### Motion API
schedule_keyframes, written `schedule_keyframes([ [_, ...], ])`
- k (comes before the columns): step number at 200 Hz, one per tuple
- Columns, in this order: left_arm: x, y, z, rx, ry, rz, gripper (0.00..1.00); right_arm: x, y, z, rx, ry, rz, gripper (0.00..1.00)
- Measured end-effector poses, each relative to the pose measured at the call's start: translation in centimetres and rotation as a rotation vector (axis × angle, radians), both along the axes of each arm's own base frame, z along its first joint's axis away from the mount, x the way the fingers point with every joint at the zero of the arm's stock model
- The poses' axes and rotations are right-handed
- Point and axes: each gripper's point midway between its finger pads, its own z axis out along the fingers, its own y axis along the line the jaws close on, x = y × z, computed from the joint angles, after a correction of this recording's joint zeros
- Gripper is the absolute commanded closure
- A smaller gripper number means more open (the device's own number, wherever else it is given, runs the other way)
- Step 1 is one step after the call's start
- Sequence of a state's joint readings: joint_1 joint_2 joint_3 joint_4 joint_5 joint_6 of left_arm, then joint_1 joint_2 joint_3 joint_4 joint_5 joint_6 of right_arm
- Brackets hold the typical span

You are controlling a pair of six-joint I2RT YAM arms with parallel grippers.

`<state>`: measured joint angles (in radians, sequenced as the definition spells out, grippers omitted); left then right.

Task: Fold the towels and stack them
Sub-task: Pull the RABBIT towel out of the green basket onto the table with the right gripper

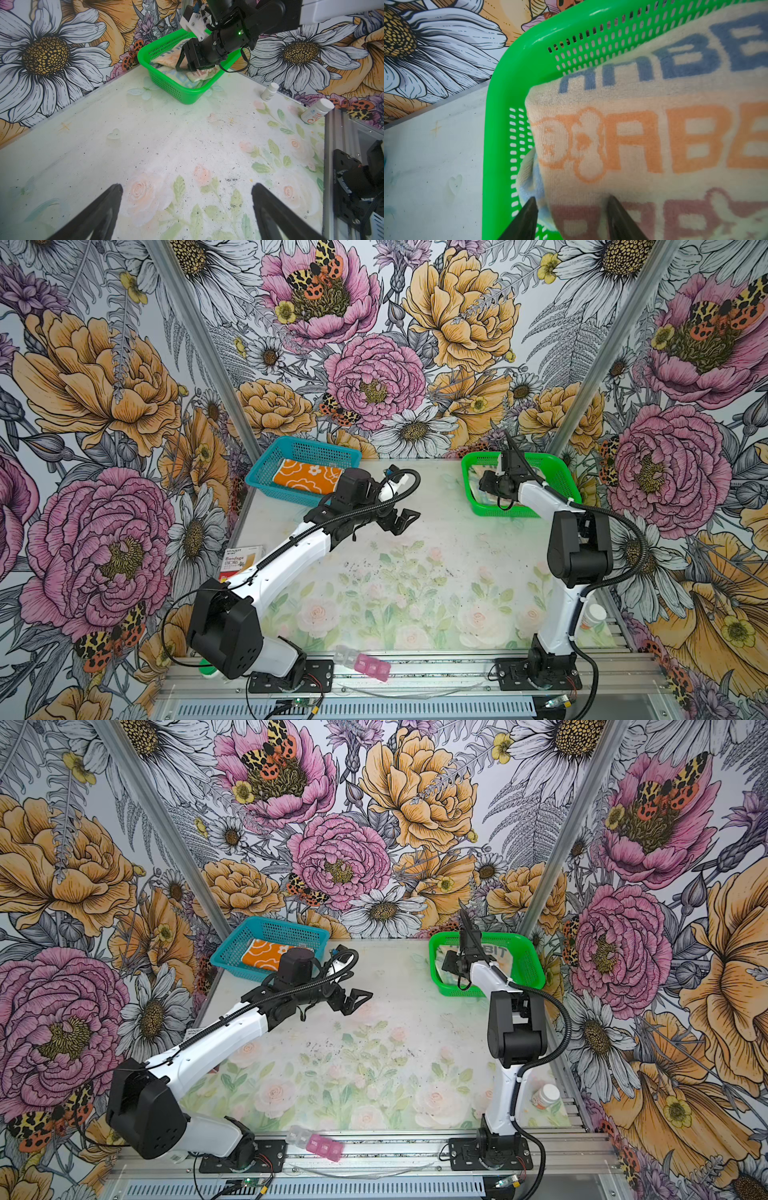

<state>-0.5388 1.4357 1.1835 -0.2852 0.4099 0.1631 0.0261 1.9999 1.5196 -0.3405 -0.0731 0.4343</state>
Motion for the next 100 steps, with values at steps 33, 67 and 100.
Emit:
schedule_keyframes([
  [33,0.00,0.00,-0.03,-0.002,0.004,0.000,0.01,0.08,-0.06,0.13,-0.004,-0.003,0.001,0.72],
  [67,-0.01,-0.02,-0.02,-0.004,0.006,0.000,0.01,0.46,-0.05,0.10,-0.010,-0.005,0.007,0.66],
  [100,-0.02,-0.01,-0.03,-0.004,0.007,0.001,0.01,0.45,-0.06,-0.39,-0.012,0.014,0.007,0.90],
])
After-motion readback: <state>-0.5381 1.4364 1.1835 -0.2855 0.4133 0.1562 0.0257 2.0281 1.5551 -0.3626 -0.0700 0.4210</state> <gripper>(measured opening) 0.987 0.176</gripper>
